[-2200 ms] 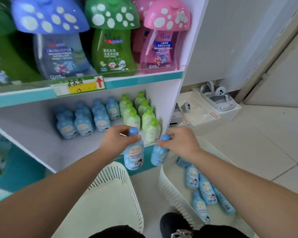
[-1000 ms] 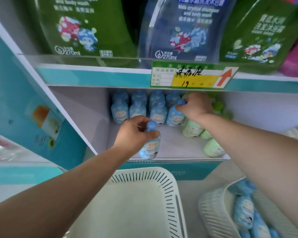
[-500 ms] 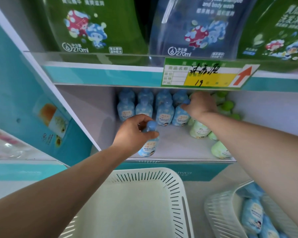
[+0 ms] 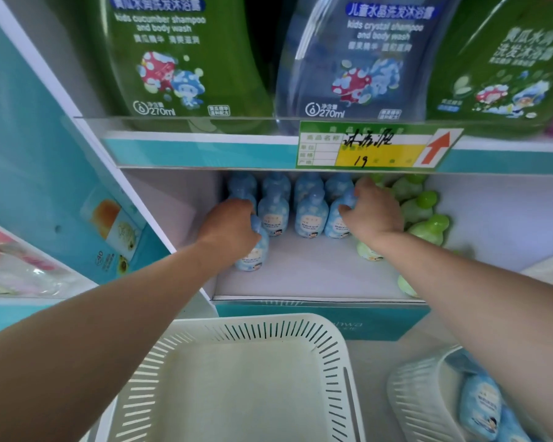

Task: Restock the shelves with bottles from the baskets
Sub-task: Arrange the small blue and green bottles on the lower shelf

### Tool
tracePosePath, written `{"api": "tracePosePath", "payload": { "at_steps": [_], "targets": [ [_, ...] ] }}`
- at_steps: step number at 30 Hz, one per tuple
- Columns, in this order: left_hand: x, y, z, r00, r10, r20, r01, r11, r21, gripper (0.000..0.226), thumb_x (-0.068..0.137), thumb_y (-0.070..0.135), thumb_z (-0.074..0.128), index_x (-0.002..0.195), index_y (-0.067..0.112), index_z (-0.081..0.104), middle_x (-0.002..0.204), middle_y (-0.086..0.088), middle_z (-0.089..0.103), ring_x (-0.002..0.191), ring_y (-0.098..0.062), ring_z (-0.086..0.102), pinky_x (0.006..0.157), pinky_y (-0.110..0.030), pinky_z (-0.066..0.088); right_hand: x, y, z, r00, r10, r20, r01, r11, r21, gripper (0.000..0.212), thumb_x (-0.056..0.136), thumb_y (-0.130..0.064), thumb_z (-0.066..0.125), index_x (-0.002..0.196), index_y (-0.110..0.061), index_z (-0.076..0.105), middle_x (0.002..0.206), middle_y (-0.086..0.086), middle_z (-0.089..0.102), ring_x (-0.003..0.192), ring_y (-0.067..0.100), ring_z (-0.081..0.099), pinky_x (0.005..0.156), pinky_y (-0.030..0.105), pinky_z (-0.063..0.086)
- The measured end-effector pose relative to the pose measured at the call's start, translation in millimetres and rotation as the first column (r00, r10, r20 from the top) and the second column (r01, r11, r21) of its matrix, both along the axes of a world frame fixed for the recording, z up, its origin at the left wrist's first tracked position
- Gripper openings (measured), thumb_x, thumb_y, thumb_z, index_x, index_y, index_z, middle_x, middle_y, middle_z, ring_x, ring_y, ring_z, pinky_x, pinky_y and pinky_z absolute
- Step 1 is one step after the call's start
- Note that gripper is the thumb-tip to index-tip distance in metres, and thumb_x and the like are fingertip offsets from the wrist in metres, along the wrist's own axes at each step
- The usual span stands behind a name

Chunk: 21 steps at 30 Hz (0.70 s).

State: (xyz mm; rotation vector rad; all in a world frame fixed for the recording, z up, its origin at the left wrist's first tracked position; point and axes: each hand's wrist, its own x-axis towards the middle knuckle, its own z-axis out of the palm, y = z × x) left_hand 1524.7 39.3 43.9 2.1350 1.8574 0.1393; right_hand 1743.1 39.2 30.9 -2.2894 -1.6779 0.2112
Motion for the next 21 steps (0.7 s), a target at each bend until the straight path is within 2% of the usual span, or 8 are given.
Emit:
{"api": "tracePosePath", "payload": {
  "at_steps": [2,5,16,21],
  "targets": [
    [-3,6,0,0.993,-0.016,-0.117,0.020,0.999,0.033,0.020,0.090,0.024,0.055,0.105,0.013,0.060,0.112,-0.009,0.061,0.102,-0.027,0.060,0.071,-0.029,0.040,-2,-5,-2,1.000,0.017,-0.026,-0.017,1.000,-0.021,0.031,0.090,-0.028,0.056,0.113,-0.009,0.050,0.112,0.014,0.061,0.104,0.033,0.058,0.071,0.032,0.038],
    [-5,12,-6,0.975,-0.021,-0.219,0.036,0.997,0.067,0.022,0.091,0.017,0.051,0.108,0.007,0.061,0.114,-0.013,0.062,0.104,-0.029,0.060,0.082,-0.034,0.046,-1,-12,-8,0.998,0.044,-0.045,-0.047,0.997,-0.066,0.033,0.090,-0.027,0.057,0.117,-0.011,0.053,0.118,0.010,0.062,0.109,0.031,0.057,0.080,0.032,0.043],
    [-1,24,-11,0.941,0.006,-0.339,0.023,0.996,0.080,0.022,0.093,0.012,0.049,0.109,0.002,0.061,0.113,-0.016,0.063,0.105,-0.029,0.061,0.082,-0.033,0.047,3,-26,-29,0.996,0.053,-0.067,-0.062,0.988,-0.144,0.025,0.087,-0.030,0.058,0.106,-0.016,0.066,0.106,0.009,0.068,0.101,0.030,0.061,0.080,0.031,0.050],
    [0,20,-10,0.903,-0.022,-0.430,0.058,0.996,0.071,0.027,0.093,0.010,0.048,0.118,0.004,0.056,0.120,-0.016,0.058,0.111,-0.028,0.057,0.087,-0.032,0.046,5,-29,-32,0.994,0.057,-0.089,-0.068,0.989,-0.131,0.023,0.086,-0.029,0.060,0.103,-0.014,0.066,0.105,0.010,0.067,0.099,0.031,0.061,0.079,0.032,0.051]
  ]
}}
